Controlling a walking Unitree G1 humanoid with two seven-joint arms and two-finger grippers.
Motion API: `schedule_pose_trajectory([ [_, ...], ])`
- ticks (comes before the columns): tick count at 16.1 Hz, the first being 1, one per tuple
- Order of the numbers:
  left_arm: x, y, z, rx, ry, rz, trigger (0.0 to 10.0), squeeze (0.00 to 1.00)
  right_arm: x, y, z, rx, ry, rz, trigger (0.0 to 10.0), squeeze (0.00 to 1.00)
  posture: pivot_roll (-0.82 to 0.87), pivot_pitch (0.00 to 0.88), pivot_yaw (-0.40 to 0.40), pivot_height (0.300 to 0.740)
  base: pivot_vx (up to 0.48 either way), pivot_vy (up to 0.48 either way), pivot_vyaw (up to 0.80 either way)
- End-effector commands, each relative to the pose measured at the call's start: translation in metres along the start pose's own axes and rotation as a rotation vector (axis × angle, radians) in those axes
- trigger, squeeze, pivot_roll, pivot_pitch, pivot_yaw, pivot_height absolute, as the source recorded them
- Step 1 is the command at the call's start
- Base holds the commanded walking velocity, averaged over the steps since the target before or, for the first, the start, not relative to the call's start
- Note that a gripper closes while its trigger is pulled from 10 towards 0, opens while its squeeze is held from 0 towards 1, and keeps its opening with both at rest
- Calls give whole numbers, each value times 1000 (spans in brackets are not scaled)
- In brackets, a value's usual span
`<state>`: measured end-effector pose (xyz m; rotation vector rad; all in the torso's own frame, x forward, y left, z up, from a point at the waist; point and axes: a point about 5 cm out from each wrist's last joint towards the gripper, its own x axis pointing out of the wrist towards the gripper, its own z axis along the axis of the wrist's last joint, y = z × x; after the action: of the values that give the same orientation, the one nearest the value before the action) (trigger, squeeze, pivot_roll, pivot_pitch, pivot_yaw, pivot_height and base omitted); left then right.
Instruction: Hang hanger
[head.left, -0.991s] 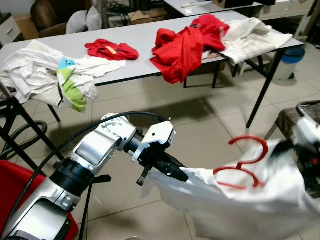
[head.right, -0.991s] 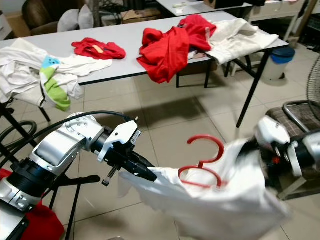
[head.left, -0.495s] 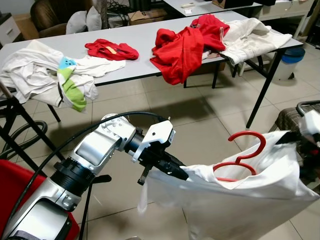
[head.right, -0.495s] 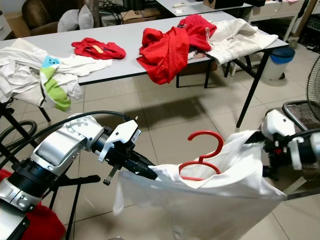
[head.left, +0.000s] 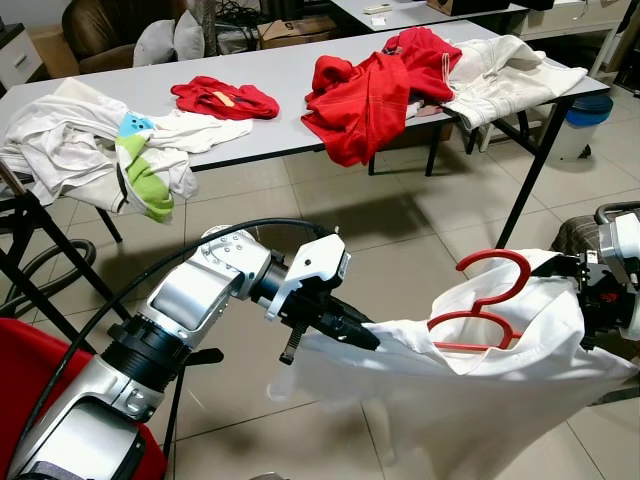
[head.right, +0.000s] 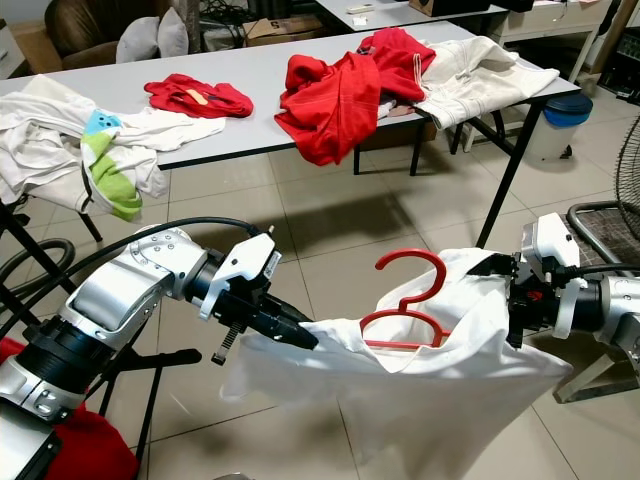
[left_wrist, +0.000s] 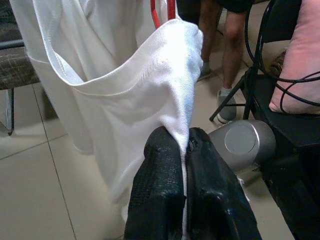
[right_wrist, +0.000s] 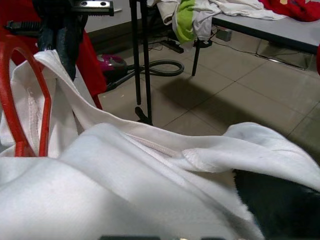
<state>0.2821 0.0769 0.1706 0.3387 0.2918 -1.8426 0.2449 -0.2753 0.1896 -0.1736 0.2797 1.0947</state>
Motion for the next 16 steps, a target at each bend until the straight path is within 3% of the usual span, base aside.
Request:
schedule_pose_trajectory([
  [1,-3,1,3,19,-8,10,0,0,-1,1,7,-31,-17,0,0,0,-178,0,89,740,0,0,0],
  [4,-3,1,3,21,-5,10,0,0,-7,0,7,-39,14,-24,0,0,-180,0,90,740,0,0,0],
  [5,-3,1,3,21,-3,11,0,0,-8,0,4,-46,50,-21,10000,0,-181,0,90,740,0,0,0],
  [6,-3,1,2,21,-1,12,0,0,-9,3,1,-38,82,1,10000,0,-181,0,90,740,0,0,0],
  [7,-3,1,2,21,4,14,0,0,-10,6,-4,-47,122,29,10000,580,-180,0,90,740,0,0,0],
  [8,-4,1,0,19,12,15,0,0,-12,12,-11,-79,216,86,10000,1000,-183,0,95,740,0,0,0],
  [9,-4,0,0,18,16,13,0,0,-13,13,-14,-93,257,114,10000,1000,-186,0,97,740,0,0,0],
  [10,-5,0,-2,20,36,-2,0,0,-22,12,-15,-143,387,174,10000,1000,-186,0,97,740,0,0,0],
  [12,-5,-1,-2,22,45,-10,0,0,-31,6,-9,-201,522,208,10000,1000,-184,0,91,740,0,0,0],
  [14,-4,-1,-1,23,47,-16,0,0,-36,-4,13,-228,519,204,10000,1000,-184,0,91,740,0,0,0],
  [16,-4,-4,-2,18,55,-54,0,0,-43,0,26,-107,478,270,10000,1000,-181,0,92,740,0,0,0],
])
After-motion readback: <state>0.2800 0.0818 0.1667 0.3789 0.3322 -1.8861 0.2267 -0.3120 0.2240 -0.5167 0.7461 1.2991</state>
